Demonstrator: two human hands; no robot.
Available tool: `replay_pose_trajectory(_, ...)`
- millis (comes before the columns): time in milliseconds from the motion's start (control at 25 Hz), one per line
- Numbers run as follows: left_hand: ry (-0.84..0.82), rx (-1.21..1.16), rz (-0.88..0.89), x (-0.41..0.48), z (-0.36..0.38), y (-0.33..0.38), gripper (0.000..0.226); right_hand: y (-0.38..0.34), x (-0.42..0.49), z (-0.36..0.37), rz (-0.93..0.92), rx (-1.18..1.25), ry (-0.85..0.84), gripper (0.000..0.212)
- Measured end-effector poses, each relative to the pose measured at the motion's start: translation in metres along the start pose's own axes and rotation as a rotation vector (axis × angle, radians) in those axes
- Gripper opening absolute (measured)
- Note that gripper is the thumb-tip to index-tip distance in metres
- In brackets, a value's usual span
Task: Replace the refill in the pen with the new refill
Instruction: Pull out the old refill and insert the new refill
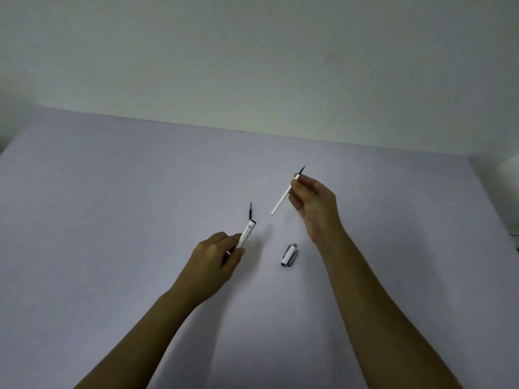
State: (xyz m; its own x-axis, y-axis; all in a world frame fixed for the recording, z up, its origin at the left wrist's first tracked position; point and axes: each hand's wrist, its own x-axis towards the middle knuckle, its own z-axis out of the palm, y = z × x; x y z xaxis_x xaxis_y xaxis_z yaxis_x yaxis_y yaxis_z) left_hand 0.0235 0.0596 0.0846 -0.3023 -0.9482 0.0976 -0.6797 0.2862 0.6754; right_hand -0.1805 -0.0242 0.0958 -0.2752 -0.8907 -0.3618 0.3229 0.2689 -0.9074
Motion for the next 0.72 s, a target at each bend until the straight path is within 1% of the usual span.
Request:
replay_pose_trajectory(80, -0.026, 0.01, 0.009, 0.006, -0.002, 0.012, 0.015, -0.019, -0.018, -0.006, -0.04, 0.089, -0.03, 0.013)
replay_pose_trajectory(160, -0.043, 0.017, 0.022, 0.009, -0.005, 0.022, 0.017, -0.031, -0.032, -0.008, -0.067, 0.098, -0.056, 0.014)
replay_pose_trajectory(280, -0.055, 0.022, 0.05, 0.009, -0.01, 0.035, 0.02, -0.04, -0.049, -0.01, -0.09, 0.073, -0.087, 0.014)
replay_pose_trajectory(560, -0.053, 0.066, 0.095, 0.0, -0.021, 0.047, 0.02, -0.042, -0.069, -0.009, -0.114, 0.052, -0.132, 0.014)
replay_pose_trajectory(720, 0.012, 0.067, 0.088, -0.003, -0.025, 0.05, 0.022, -0.038, -0.081, -0.007, -0.088, -0.041, -0.214, 0.01)
